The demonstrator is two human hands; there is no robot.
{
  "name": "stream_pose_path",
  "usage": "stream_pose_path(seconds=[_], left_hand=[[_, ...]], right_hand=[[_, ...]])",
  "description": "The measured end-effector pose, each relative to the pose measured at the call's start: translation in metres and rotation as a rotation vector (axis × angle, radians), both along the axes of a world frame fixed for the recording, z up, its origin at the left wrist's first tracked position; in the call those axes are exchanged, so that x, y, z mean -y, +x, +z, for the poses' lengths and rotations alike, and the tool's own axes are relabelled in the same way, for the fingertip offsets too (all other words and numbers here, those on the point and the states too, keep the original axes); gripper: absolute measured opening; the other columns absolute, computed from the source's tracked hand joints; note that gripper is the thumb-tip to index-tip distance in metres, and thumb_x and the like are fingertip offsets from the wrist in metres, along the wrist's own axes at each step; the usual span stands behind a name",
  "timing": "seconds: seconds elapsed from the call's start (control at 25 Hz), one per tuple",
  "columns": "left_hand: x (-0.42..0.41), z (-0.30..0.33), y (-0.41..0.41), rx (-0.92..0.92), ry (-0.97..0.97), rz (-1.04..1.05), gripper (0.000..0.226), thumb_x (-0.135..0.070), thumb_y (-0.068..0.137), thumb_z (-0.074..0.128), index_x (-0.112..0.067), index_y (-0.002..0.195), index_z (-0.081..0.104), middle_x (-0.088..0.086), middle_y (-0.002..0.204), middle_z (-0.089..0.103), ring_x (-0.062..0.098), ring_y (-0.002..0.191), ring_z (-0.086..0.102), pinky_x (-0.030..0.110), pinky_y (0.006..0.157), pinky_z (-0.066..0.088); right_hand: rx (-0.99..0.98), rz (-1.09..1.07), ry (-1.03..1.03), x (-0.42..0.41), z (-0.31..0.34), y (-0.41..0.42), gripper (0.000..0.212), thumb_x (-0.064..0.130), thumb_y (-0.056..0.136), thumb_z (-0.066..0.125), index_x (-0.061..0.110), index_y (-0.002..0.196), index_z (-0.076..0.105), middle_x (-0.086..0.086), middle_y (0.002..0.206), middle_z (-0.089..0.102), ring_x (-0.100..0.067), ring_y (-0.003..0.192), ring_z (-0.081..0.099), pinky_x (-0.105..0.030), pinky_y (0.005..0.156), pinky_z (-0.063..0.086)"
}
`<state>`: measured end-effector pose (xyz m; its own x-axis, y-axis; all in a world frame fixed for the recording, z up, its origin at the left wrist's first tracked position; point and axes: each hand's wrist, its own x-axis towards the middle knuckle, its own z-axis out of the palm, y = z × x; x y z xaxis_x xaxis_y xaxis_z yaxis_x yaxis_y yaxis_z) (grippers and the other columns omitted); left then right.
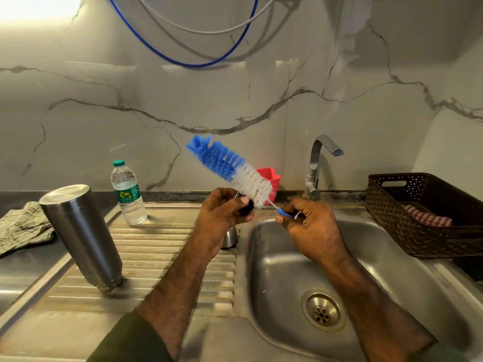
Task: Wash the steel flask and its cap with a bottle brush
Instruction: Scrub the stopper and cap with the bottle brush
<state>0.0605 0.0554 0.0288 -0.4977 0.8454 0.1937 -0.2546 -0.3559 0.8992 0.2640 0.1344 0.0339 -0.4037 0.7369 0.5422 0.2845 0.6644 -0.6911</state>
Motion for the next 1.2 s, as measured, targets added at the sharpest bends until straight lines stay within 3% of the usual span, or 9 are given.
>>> stream_pose_path(seconds=[0.12, 0.24, 0.44, 0.52, 0.6, 0.76, 0.92, 1.08, 1.2], left_hand=[[0.001, 0.004, -0.002, 0.19, 0.108, -0.03, 0.043, -0.002, 0.082, 0.077, -0.009, 0.121, 0.061, 0.015, 0.107, 0.077, 0.031, 0.097, 0.077, 0.044, 0.085, 0.066], [0.003, 0.004, -0.01, 0.351, 0.196, -0.148, 0.04, -0.007, 0.093, 0.068, -0.011, 0.132, 0.063, 0.012, 0.116, 0.076, 0.033, 0.11, 0.074, 0.045, 0.094, 0.063], [-0.003, -0.001, 0.001, 0.126, 0.043, -0.086, 0.041, -0.01, 0.078, 0.078, -0.02, 0.115, 0.063, 0.008, 0.112, 0.076, 0.022, 0.095, 0.073, 0.032, 0.07, 0.054], [0.0, 0.001, -0.009, 0.128, 0.096, -0.08, 0.06, -0.007, 0.077, 0.082, -0.023, 0.132, 0.064, 0.011, 0.121, 0.074, 0.021, 0.097, 0.072, 0.03, 0.067, 0.054], [0.003, 0.005, -0.019, 0.156, 0.151, -0.049, 0.064, -0.009, 0.081, 0.083, -0.019, 0.141, 0.064, 0.016, 0.124, 0.072, 0.027, 0.101, 0.071, 0.033, 0.072, 0.059], [0.0, 0.001, -0.011, 0.108, 0.108, 0.062, 0.044, 0.007, 0.073, 0.083, -0.011, 0.109, 0.065, 0.021, 0.106, 0.076, 0.038, 0.1, 0.077, 0.047, 0.089, 0.065], [-0.003, -0.004, -0.009, 0.014, 0.054, 0.13, 0.045, -0.01, 0.078, 0.087, -0.005, 0.119, 0.069, 0.021, 0.104, 0.079, 0.041, 0.099, 0.078, 0.036, 0.081, 0.065], [-0.003, -0.004, -0.019, 0.106, 0.065, 0.135, 0.034, 0.002, 0.086, 0.078, -0.003, 0.118, 0.069, 0.022, 0.111, 0.076, 0.032, 0.097, 0.08, 0.036, 0.084, 0.066], [-0.011, -0.011, -0.012, -0.099, 0.056, 0.184, 0.041, -0.007, 0.075, 0.091, -0.009, 0.113, 0.076, 0.02, 0.111, 0.076, 0.035, 0.103, 0.075, 0.05, 0.094, 0.063]], right_hand=[[0.008, 0.019, -0.049, -0.003, 0.003, 0.004, 0.016, 0.018, 0.079, 0.089, 0.027, 0.085, 0.077, 0.017, 0.081, 0.071, -0.001, 0.08, 0.064, -0.01, 0.065, 0.049], [0.037, 0.036, -0.091, -0.007, 0.005, 0.013, 0.015, 0.019, 0.079, 0.089, 0.027, 0.081, 0.076, 0.014, 0.078, 0.071, -0.001, 0.077, 0.065, -0.015, 0.065, 0.049], [-0.085, 0.05, -0.146, 0.003, 0.008, 0.005, 0.016, 0.014, 0.085, 0.084, 0.028, 0.082, 0.076, 0.018, 0.072, 0.071, 0.0, 0.058, 0.063, -0.022, 0.059, 0.051], [-0.038, 0.056, -0.152, 0.004, 0.01, 0.007, 0.019, 0.016, 0.085, 0.084, 0.03, 0.08, 0.074, 0.018, 0.074, 0.071, 0.0, 0.059, 0.063, -0.019, 0.058, 0.05], [0.012, 0.06, -0.185, 0.0, 0.013, 0.016, 0.017, 0.017, 0.083, 0.086, 0.027, 0.079, 0.073, 0.009, 0.075, 0.072, -0.002, 0.056, 0.063, -0.018, 0.053, 0.051], [0.024, 0.07, -0.188, 0.005, 0.015, 0.015, 0.014, 0.013, 0.082, 0.087, 0.016, 0.079, 0.073, 0.0, 0.073, 0.072, -0.005, 0.05, 0.061, -0.018, 0.049, 0.051], [0.023, 0.04, -0.15, 0.011, 0.015, 0.003, 0.019, 0.014, 0.083, 0.086, 0.023, 0.075, 0.071, 0.009, 0.07, 0.07, -0.005, 0.054, 0.063, -0.018, 0.054, 0.052], [0.103, 0.089, -0.281, 0.005, 0.02, 0.024, 0.017, 0.01, 0.081, 0.087, 0.013, 0.075, 0.071, -0.006, 0.069, 0.07, -0.015, 0.046, 0.061, -0.028, 0.045, 0.054], [0.06, 0.04, -0.213, 0.012, 0.016, 0.009, 0.02, 0.012, 0.081, 0.087, 0.015, 0.072, 0.07, -0.003, 0.065, 0.068, -0.009, 0.049, 0.059, -0.029, 0.05, 0.054]])
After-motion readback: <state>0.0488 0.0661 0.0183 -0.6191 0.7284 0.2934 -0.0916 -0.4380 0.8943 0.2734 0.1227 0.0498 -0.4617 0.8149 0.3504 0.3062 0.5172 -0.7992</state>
